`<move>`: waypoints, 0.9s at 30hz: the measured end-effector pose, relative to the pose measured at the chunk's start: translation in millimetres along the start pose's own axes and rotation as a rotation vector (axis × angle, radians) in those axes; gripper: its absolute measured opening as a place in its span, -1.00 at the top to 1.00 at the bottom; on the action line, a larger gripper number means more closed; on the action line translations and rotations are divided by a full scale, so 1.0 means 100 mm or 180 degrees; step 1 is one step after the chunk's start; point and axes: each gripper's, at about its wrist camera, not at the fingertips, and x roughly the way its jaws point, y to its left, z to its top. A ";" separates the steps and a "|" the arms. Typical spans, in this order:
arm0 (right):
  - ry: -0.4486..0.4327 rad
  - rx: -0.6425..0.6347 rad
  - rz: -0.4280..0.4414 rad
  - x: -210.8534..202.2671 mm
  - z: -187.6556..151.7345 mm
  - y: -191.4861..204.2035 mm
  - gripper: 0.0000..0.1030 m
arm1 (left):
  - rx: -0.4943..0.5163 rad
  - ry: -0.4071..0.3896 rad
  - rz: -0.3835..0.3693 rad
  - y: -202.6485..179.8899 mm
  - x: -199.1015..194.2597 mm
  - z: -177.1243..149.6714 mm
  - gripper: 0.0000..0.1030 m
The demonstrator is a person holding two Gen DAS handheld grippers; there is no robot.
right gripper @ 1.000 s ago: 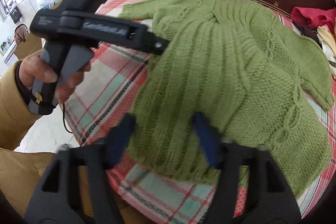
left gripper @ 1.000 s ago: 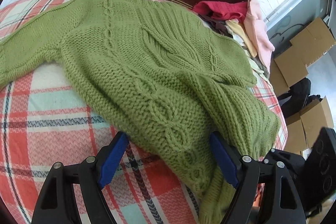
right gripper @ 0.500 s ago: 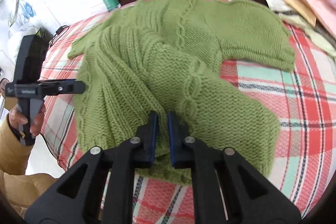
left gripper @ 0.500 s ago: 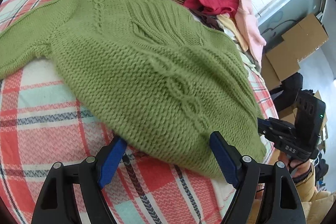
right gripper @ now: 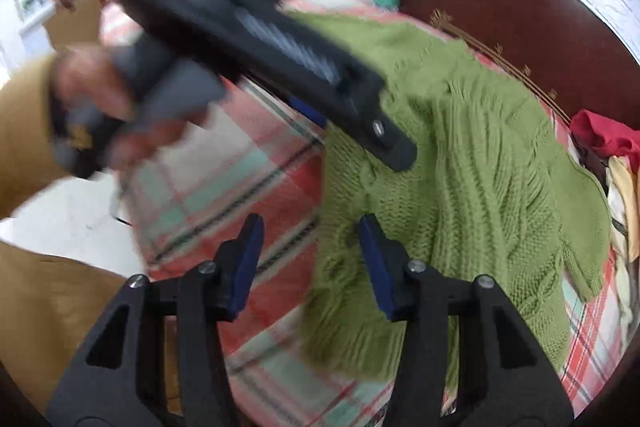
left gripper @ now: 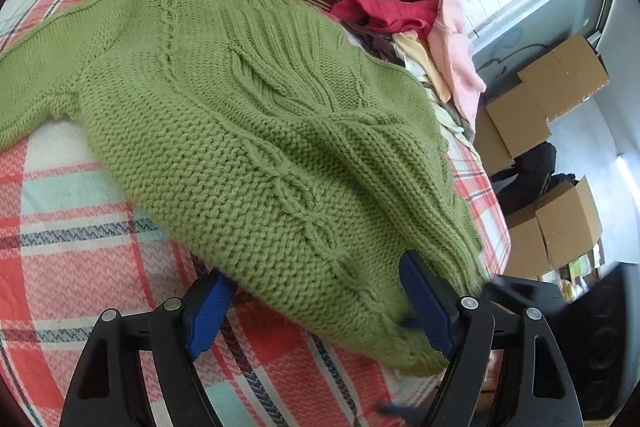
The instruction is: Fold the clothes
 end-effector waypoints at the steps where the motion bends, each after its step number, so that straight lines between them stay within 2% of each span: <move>1: 0.0058 0.0011 -0.0058 0.09 -0.01 -0.02 0.03 | -0.0005 -0.0008 -0.0011 0.00 -0.02 -0.01 -0.60; 3: 0.0107 0.0099 -0.0066 0.17 -0.01 -0.08 0.45 | -0.0009 -0.0012 -0.0023 0.02 -0.04 -0.02 -0.60; 4: 0.0091 0.0185 -0.0003 0.15 0.00 -0.13 0.55 | -0.0019 -0.0012 -0.0036 0.03 -0.05 -0.03 -0.60; 5: 0.0046 0.0421 0.0257 0.10 0.03 -0.23 0.66 | -0.0041 -0.0017 -0.0088 0.05 -0.08 -0.03 -0.60; 6: -0.0002 0.0674 0.0541 0.04 0.05 -0.34 0.67 | -0.0066 -0.0023 -0.0151 0.07 -0.11 -0.03 -0.60; 8: -0.0191 0.1303 0.1364 -0.09 0.07 -0.60 0.68 | -0.0102 -0.0078 -0.0291 0.10 -0.24 -0.03 -0.60; 10: -0.0443 0.1669 0.1989 -0.24 0.11 -0.71 0.68 | -0.0114 -0.0201 -0.0457 0.11 -0.47 -0.03 -0.61; 14: -0.0582 0.2069 0.2770 -0.18 0.21 -0.69 0.68 | -0.0111 -0.0466 -0.0711 0.14 -0.94 -0.05 -0.70; 15: -0.0522 0.2118 0.2824 -0.10 0.25 -0.66 0.67 | -0.0094 -0.0499 -0.0686 0.15 -1.02 -0.07 -0.74; 17: -0.0215 0.2138 0.2801 0.15 0.21 -0.52 0.66 | -0.0078 -0.0479 -0.0448 0.21 -1.09 -0.16 -0.77; 22: 0.0091 0.1761 0.2316 0.27 0.13 -0.31 0.45 | -0.0252 -0.0234 0.0019 0.49 -0.97 -0.48 -0.77; 24: -0.0064 0.1836 0.2107 0.06 -0.01 -0.46 -0.01 | -0.0294 -0.0165 0.0099 0.53 -0.91 -0.60 -0.77; 27: -0.0317 0.1962 0.1789 -0.26 -0.22 -0.71 -0.18 | -0.0301 -0.0060 0.0152 0.49 -0.83 -0.79 -0.77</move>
